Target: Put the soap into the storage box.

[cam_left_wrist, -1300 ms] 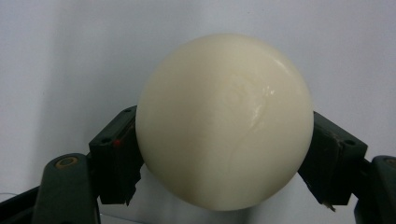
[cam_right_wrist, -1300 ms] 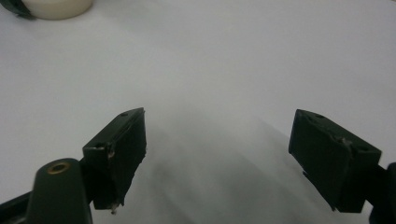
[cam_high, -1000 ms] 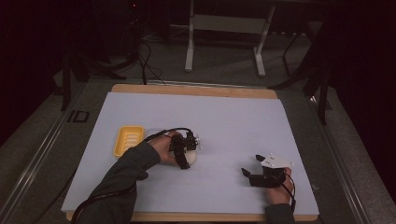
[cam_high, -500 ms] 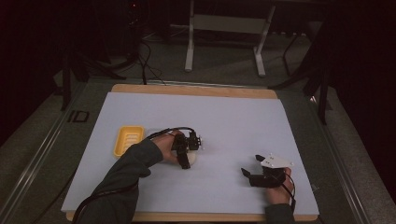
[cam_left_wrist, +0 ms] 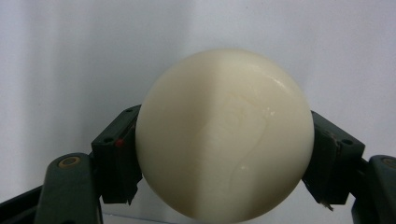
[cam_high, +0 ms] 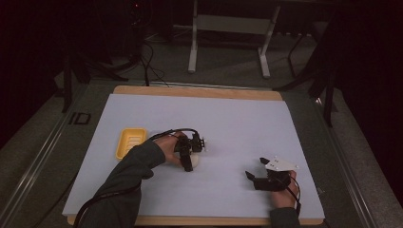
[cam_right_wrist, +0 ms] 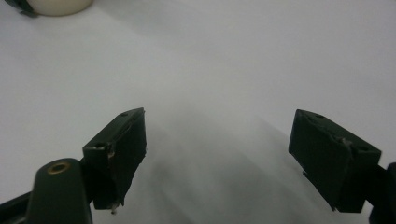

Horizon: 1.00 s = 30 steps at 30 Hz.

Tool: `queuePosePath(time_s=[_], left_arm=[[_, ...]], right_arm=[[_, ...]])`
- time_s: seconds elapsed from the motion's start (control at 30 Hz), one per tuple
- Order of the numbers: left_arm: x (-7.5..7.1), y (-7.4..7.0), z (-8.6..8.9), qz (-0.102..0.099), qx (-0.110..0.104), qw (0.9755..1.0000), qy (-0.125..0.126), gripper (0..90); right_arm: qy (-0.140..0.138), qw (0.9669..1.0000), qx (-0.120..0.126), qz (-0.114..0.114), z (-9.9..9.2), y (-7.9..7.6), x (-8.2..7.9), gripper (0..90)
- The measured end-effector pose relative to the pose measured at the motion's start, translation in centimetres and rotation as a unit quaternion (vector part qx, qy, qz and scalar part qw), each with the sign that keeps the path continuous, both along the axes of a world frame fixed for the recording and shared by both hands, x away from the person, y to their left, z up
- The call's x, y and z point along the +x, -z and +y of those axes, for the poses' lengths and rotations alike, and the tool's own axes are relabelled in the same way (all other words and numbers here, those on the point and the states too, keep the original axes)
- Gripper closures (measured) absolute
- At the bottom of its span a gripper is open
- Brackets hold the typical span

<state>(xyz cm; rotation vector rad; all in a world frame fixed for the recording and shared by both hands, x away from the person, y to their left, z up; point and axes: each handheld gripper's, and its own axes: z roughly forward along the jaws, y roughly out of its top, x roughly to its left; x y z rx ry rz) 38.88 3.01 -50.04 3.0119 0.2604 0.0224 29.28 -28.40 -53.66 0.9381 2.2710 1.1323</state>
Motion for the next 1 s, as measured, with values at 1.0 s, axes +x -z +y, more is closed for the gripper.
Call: queuePosePath(time_s=[1.0], left_arm=[[0.8,-1.8,2.0,-0.008,0.0,0.9995,-0.03,25.2]], right_arm=[[0.001,1.0,0.0,-0.001,0.0,0.0,0.0,18.9]])
